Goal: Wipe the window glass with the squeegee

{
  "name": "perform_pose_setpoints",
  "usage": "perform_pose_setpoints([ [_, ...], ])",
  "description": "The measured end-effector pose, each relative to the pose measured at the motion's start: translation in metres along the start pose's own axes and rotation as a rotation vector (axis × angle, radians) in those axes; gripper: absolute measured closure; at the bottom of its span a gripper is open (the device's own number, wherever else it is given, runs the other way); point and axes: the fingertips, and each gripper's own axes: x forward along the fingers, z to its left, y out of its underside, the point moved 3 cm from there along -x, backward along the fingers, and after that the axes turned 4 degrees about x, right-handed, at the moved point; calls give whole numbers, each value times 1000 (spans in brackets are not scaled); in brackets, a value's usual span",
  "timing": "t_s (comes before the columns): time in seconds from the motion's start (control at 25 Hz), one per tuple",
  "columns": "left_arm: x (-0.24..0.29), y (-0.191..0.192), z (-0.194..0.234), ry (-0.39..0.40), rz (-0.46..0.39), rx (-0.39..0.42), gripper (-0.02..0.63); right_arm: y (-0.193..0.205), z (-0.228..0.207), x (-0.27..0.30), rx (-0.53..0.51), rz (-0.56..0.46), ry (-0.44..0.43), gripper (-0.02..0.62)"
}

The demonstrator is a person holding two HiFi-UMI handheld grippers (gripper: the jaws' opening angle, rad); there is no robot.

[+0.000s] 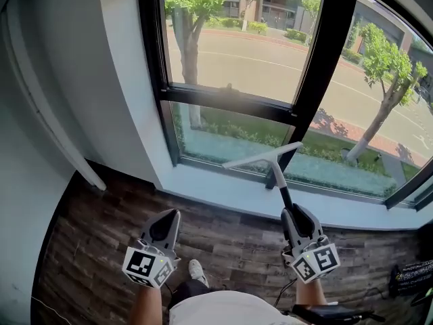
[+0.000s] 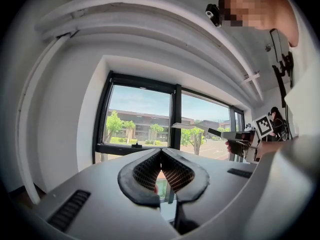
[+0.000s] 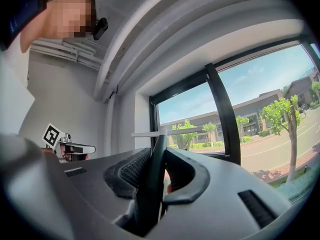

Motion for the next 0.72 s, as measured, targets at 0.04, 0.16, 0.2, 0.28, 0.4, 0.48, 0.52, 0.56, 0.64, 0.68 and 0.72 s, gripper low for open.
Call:
perform_pose_setpoints([
  [0.04, 5, 1, 14, 4, -2, -4, 588, 0, 3, 14, -1, -2, 3, 495],
  [0.16, 19, 3, 55, 20, -7, -11, 588, 1, 13, 56, -13, -8, 18, 495],
  [0.2, 23, 3, 69, 26, -6, -10, 588, 1, 17, 70, -15, -10, 27, 495],
  [0.28, 31, 2, 96, 42, -5, -10, 588, -2, 24, 96, -21, -18, 49, 495],
  [0.4, 42, 3, 130, 65, -9, -28, 588, -3, 33, 126, -43, -27, 85, 495],
  [0.48, 49, 6, 151, 69, -8, -47, 588, 1, 37, 141, -49, -20, 103, 495],
  [0.52, 53, 8, 158, 74, -9, -59, 588, 3, 39, 146, -53, -12, 109, 494],
  [0.56, 55, 9, 162, 83, -10, -72, 589, 5, 39, 150, -57, -5, 115, 495],
  [0.64, 61, 15, 165, 111, -9, -91, 588, 8, 37, 156, -55, -1, 130, 494],
  [0.68, 64, 19, 168, 123, -5, -97, 588, 9, 35, 160, -49, -3, 140, 495],
  [0.72, 69, 22, 170, 132, 2, -102, 588, 10, 34, 165, -42, -6, 149, 495],
])
